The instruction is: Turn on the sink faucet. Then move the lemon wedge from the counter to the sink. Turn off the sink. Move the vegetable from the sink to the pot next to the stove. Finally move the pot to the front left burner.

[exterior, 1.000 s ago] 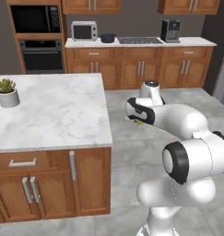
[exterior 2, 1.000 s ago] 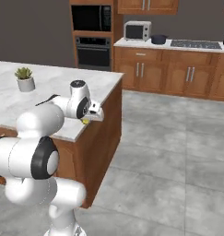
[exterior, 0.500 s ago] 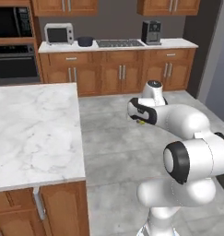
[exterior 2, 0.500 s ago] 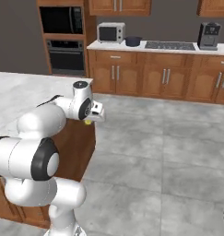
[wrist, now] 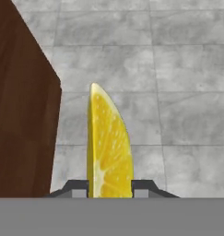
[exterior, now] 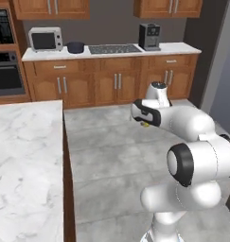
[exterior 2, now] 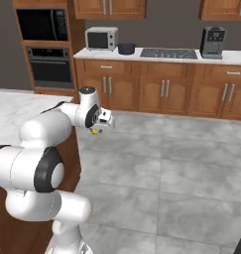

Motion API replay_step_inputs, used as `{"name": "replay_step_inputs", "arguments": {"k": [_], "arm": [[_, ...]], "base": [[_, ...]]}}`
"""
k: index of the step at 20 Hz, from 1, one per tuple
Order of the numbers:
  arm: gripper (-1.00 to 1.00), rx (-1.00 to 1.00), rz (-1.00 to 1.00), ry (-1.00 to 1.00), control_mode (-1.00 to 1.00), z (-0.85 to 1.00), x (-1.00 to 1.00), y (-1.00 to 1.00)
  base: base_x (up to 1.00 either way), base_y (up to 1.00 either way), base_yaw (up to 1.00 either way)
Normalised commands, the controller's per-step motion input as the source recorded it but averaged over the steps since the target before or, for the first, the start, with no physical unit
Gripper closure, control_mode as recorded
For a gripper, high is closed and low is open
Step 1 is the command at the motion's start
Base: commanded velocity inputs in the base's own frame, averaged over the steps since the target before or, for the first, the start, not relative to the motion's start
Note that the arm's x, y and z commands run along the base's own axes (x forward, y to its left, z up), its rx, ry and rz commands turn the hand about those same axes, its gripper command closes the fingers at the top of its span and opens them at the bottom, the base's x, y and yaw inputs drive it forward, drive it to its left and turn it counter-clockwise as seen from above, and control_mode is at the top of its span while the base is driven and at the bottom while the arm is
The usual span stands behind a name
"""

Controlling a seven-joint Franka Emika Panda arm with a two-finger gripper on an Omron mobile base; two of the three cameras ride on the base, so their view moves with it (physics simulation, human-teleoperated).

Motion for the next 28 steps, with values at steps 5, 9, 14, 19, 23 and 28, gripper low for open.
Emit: {"name": "replay_step_inputs", "arguments": {"k": [5, 9, 14, 19, 23, 28], "arm": [[1.00, 0.00, 0.00, 0.00, 1.00, 0.00, 0.00, 0.00], [1.00, 0.00, 0.00, 0.00, 1.00, 0.00, 0.00, 0.00], [1.00, 0.00, 0.00, 0.00, 1.00, 0.00, 0.00, 0.00], [1.00, 0.00, 0.00, 0.00, 1.00, 0.00, 0.00, 0.00], [1.00, 0.00, 0.00, 0.00, 1.00, 0.00, 0.00, 0.00], [1.00, 0.00, 0.00, 0.00, 1.00, 0.00, 0.00, 0.00]], "base": [[0.61, -0.81, 0.00], [0.91, -0.38, 0.00], [1.00, -0.05, 0.00], [1.00, -0.01, 0.00], [1.00, -0.07, 0.00], [1.00, -0.06, 0.00]]}}
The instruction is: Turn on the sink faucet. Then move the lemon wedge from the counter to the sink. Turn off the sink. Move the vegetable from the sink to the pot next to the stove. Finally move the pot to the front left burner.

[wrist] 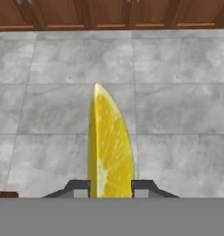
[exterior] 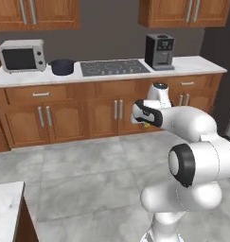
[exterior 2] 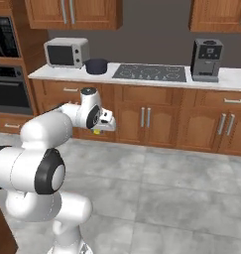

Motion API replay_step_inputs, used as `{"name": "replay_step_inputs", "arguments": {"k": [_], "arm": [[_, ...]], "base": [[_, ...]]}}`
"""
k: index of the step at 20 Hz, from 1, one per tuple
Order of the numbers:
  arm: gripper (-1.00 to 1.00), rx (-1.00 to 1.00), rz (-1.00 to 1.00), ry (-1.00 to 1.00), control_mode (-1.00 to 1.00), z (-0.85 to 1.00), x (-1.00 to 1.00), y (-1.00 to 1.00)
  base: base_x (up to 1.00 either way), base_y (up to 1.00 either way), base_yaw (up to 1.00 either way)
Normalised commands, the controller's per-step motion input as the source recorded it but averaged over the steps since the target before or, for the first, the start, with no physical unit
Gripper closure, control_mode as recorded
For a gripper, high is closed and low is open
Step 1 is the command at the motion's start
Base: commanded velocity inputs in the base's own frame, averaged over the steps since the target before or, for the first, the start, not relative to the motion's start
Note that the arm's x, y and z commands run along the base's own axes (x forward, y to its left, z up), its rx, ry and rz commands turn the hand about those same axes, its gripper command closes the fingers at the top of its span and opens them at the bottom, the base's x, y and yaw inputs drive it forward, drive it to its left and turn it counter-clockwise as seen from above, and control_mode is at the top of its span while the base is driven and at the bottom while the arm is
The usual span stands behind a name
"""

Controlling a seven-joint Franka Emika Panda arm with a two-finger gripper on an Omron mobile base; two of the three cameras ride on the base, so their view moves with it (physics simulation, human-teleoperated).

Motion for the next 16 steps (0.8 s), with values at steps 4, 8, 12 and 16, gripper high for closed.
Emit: {"name": "replay_step_inputs", "arguments": {"k": [4, 8, 12, 16], "arm": [[1.00, 0.00, 0.00, 0.00, 1.00, 0.00, 0.00, 0.00], [1.00, 0.00, 0.00, 0.00, 1.00, 0.00, 0.00, 0.00], [1.00, 0.00, 0.00, 0.00, 1.00, 0.00, 0.00, 0.00], [1.00, 0.00, 0.00, 0.00, 1.00, 0.00, 0.00, 0.00]], "base": [[1.00, -0.02, 0.00], [1.00, -0.03, 0.00], [1.00, -0.01, 0.00], [1.00, 0.00, 0.00]]}}
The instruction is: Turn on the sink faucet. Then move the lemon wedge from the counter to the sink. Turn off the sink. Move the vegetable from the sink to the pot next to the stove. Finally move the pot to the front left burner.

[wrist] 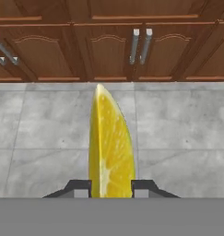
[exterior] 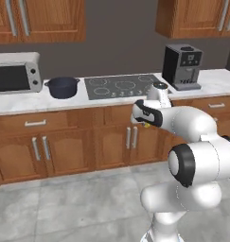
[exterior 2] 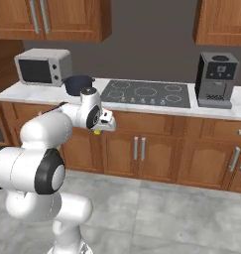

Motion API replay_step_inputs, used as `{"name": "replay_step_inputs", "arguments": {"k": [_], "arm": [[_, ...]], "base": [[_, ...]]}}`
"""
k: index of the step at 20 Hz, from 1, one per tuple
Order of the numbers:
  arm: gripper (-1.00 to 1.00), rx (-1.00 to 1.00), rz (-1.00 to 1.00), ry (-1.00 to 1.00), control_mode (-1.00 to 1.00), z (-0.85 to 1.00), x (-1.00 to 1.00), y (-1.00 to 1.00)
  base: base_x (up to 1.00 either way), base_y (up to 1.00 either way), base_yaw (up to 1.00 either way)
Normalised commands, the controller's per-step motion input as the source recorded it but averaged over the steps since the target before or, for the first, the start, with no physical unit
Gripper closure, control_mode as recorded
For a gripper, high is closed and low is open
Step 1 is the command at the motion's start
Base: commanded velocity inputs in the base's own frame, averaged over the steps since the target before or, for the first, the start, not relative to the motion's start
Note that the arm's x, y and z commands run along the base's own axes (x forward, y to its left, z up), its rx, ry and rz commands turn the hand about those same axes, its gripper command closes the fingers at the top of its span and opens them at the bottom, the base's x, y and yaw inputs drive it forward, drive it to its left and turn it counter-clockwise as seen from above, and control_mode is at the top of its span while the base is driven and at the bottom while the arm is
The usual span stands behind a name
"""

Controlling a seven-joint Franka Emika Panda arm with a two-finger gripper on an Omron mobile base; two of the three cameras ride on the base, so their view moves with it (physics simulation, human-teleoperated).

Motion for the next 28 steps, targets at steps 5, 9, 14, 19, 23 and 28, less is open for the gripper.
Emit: {"name": "replay_step_inputs", "arguments": {"k": [5, 9, 14, 19, 23, 28], "arm": [[1.00, 0.00, 0.00, 0.00, 1.00, 0.00, 0.00, 0.00], [1.00, 0.00, 0.00, 0.00, 1.00, 0.00, 0.00, 0.00], [1.00, 0.00, 0.00, 0.00, 1.00, 0.00, 0.00, 0.00], [1.00, 0.00, 0.00, 0.00, 1.00, 0.00, 0.00, 0.00], [1.00, 0.00, 0.00, 0.00, 1.00, 0.00, 0.00, 0.00], [1.00, 0.00, 0.00, 0.00, 1.00, 0.00, 0.00, 0.00]], "base": [[1.00, 0.00, 0.00], [1.00, 0.00, 0.00], [1.00, 0.00, 0.01], [0.78, 0.11, 0.05], [0.75, 0.26, 0.04], [0.53, 0.41, 0.00]]}}
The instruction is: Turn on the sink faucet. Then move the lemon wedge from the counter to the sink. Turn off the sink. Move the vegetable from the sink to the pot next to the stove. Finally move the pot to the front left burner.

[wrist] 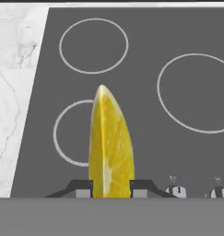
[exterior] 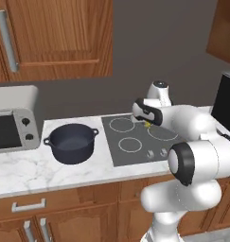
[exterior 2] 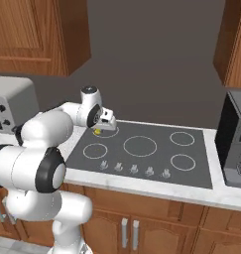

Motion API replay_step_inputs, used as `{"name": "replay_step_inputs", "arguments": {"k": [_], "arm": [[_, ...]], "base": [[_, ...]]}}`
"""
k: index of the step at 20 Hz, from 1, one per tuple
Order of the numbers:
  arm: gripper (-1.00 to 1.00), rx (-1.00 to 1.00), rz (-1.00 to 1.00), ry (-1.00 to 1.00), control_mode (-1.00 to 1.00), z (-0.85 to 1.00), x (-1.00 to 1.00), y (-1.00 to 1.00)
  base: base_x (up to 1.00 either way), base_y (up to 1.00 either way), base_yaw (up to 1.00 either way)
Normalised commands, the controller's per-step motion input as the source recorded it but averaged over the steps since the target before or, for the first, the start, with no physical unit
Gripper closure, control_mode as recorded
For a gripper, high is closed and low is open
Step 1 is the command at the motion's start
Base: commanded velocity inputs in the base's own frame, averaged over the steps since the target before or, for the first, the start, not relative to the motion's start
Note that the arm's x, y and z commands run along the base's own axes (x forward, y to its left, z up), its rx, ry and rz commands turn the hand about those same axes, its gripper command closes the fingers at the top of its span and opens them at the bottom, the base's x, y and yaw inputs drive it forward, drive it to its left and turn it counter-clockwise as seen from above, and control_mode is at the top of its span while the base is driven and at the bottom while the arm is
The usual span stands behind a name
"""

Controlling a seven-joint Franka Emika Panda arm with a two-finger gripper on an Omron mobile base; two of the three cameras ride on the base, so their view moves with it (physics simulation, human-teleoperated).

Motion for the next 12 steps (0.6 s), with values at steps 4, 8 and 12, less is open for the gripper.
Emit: {"name": "replay_step_inputs", "arguments": {"k": [4, 8, 12], "arm": [[1.00, 0.00, 0.00, 0.00, 1.00, 0.00, 0.00, 0.00], [1.00, 0.00, 0.00, 0.00, 1.00, 0.00, 0.00, 0.00], [1.00, 0.00, 0.00, 0.00, 1.00, 0.00, 0.00, 0.00]], "base": [[0.09, 0.57, 0.00], [0.01, 0.56, 0.00], [0.10, 0.44, 0.00]]}}
